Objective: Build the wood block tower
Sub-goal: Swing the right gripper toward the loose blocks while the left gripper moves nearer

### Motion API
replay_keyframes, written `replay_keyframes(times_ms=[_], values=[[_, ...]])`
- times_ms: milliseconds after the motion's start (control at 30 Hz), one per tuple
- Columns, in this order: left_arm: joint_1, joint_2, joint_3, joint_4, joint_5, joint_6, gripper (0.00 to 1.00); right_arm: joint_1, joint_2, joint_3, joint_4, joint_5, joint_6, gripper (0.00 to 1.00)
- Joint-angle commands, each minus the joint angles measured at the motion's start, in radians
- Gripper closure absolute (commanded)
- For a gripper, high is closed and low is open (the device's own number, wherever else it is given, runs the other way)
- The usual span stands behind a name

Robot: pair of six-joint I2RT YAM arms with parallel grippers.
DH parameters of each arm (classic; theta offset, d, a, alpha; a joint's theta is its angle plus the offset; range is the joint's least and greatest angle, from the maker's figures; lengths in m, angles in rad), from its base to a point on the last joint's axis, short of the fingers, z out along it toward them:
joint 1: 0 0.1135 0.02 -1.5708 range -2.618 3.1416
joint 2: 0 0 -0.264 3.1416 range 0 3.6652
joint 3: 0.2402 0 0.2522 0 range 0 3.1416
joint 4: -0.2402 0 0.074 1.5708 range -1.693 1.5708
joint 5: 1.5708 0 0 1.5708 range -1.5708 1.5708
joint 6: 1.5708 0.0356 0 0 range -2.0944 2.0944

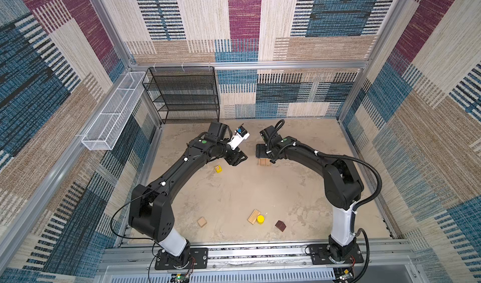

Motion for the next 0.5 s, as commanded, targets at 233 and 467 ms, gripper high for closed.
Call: replay_keyframes(times_ms=[233,467], values=[[0.0,-0.017,-0.001,0.008,-0.058,-0.015,0.35,0.002,-0.097,-0.071,0.047,0.002,-0.047,0.13],[0.001,-0.018,-0.003,0.022,-0.064,-0.037,0.35,0.004,-0.157,-0.111,0.069,-0.078,-0.106,0.13]])
